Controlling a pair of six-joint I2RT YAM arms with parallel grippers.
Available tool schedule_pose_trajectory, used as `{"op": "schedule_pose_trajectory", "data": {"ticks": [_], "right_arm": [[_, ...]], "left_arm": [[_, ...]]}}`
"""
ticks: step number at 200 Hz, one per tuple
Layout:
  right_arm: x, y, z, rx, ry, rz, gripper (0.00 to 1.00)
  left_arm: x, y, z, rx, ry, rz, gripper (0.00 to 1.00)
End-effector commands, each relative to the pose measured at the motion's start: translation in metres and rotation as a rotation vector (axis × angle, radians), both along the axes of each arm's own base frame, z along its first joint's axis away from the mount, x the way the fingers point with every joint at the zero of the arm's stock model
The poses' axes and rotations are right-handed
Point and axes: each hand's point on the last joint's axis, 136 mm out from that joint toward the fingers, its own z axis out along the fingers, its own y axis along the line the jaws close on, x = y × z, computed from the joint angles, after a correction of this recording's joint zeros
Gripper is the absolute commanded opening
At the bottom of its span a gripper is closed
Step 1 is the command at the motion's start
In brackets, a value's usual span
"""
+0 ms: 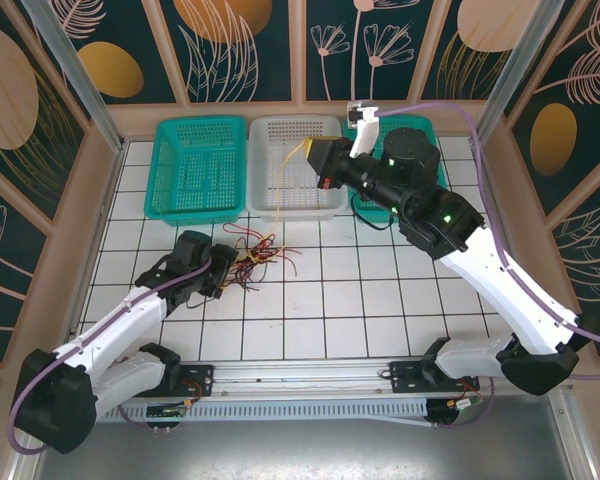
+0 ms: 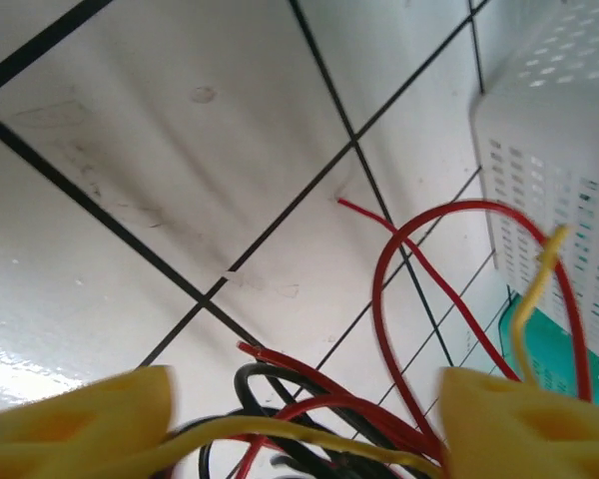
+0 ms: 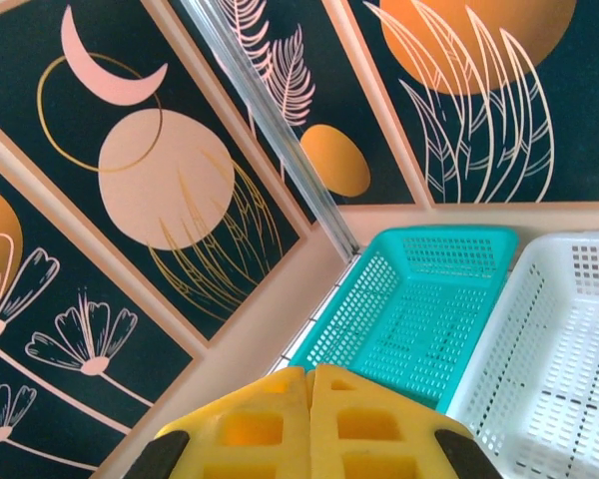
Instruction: Untangle the cables
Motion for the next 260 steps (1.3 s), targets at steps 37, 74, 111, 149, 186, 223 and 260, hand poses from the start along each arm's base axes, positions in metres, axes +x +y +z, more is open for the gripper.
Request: {"op": "schedule_pose_trajectory", "data": {"ticks": [37,74,111,149,186,223,260], "right_arm": [[-0.003,-0.058,0.065,0.114,-0.116,-0.101,0.0],[0.002,-0.087,0.075,0.117,-0.121,-0.138,0.0],[0.017,-0.144,0.091,0.096,-0.131,-0.287,0.0],[0.017,-0.212,0.116,0.11,-0.168,-0.496,0.0],[0.011,-0.234,0.143,0.12,-0.22,-0.557,0.0],[0.009,-0.242,0.162,0.072,-0.261,-0.606,0.0],[0.043,-0.207,0.12,0.092,-0.146,-0.447,0.0]], "left_arm": [[0.009,0.002,0.007,0.071,-0.061,-0.074,0.0],[0.011,0.008,0.007,0.117,-0.103,-0.094,0.0],[0.011,0.043,0.003,0.335,-0.087,-0.057,0.0],[0.01,0.056,-0.008,0.386,-0.068,-0.012,0.0],[0.014,0.054,-0.014,0.385,-0.066,-0.013,0.0],[0.027,0.038,-0.011,0.327,-0.114,-0.047,0.0],[0.048,-0.02,0.021,0.101,-0.264,-0.125,0.54]]}}
